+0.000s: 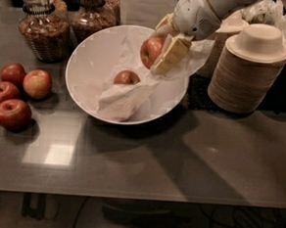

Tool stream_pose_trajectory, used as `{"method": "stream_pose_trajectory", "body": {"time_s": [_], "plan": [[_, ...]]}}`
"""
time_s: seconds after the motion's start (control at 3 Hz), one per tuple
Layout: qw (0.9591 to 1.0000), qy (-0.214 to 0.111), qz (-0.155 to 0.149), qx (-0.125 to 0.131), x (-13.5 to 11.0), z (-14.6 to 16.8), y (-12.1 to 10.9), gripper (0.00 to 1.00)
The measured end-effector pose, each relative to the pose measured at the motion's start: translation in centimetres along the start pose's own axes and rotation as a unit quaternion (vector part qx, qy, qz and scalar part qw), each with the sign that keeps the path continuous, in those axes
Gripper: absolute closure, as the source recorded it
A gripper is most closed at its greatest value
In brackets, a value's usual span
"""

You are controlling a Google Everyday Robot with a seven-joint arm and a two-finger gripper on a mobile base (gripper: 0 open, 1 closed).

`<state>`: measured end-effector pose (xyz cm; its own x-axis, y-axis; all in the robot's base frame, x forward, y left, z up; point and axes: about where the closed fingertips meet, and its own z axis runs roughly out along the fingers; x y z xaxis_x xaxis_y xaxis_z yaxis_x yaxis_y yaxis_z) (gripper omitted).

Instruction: Pick apple from white bowl

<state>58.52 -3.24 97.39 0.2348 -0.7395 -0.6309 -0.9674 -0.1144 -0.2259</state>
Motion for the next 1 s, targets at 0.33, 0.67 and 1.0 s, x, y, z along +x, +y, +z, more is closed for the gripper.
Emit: {"method": "stream_pose_trajectory", "body": {"time_s": [0.33, 0.67, 1.0], "plan": [[0.9998, 0.009, -0.016, 0.006, -1.7, -0.3, -0.9, 1.00], [0.9974, 0.022, -0.065, 0.022, -7.2, -2.7, -1.9, 1.00], [0.9918, 0.007, -0.115, 0.055, -13.1, -5.1, -3.4, 1.00]]}}
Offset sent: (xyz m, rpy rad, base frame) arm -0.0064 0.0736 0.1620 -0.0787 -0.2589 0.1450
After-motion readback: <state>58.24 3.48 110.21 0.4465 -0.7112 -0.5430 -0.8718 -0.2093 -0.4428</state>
